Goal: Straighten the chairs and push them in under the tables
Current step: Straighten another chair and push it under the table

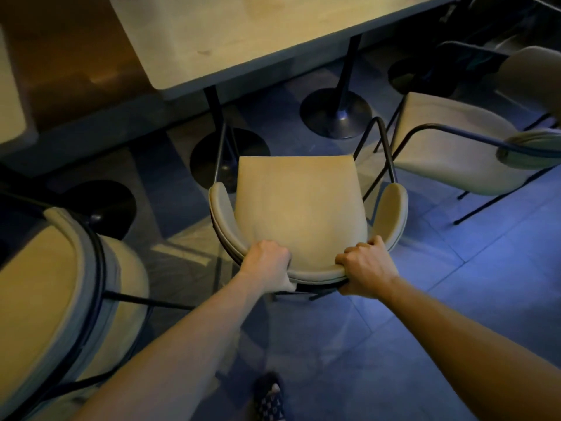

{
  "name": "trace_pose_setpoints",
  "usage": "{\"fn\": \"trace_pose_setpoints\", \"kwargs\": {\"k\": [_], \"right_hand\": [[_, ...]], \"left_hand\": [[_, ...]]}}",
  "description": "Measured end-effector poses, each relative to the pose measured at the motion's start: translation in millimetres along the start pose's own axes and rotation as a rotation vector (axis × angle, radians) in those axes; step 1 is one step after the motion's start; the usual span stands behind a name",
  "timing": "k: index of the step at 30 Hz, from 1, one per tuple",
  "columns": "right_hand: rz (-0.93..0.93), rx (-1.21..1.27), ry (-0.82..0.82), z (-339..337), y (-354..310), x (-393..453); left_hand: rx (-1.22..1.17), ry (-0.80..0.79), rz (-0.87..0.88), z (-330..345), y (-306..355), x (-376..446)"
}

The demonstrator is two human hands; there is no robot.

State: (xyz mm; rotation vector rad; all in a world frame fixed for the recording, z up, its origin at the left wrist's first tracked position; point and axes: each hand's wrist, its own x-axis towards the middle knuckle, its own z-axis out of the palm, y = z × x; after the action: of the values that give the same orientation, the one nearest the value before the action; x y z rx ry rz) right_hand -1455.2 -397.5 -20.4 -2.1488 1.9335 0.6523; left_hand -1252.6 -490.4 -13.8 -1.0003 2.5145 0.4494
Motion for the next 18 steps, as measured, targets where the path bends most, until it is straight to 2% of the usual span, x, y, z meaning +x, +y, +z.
{"fn": "trace_pose_setpoints", "kwargs": {"k": [9, 18], "right_hand": [[0.006, 0.014, -0.012, -39.8, -26.5, 65.8], [0.006, 0.028, -0.006, -38.4, -30.6, 68.2]], "left_hand": [[0.053, 0.137, 0.05, -12.7, -79.5, 11.8], [0.102, 0.108, 0.086, -13.6, -88.1, 14.6]]}}
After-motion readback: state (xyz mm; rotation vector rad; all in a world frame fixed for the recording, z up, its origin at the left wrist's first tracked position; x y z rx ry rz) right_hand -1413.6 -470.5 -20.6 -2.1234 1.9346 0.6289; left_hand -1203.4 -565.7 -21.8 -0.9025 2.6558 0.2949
